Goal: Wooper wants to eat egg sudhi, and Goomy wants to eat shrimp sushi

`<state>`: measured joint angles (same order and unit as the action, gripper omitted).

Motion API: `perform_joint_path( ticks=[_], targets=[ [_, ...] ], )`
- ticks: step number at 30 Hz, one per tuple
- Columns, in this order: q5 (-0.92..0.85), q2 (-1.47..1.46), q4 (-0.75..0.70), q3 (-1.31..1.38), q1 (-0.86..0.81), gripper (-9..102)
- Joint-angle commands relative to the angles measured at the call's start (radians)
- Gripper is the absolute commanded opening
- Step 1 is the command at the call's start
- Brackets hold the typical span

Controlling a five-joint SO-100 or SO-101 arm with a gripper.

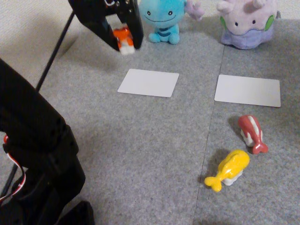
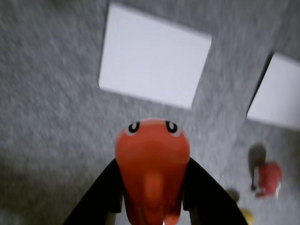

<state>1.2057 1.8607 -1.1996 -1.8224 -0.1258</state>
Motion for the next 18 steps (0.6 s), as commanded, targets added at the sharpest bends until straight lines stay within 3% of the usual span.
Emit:
perform_joint_path(
  ticks=[1,8,18],
  targets=[
    [0.011,-0.041,0.104,0.064,0.015,3],
    [0.012,-0.324,0.285,0.066,-0.009,3],
    [0.032,-0.518,0.408,0.066,-0.066,3]
  ],
)
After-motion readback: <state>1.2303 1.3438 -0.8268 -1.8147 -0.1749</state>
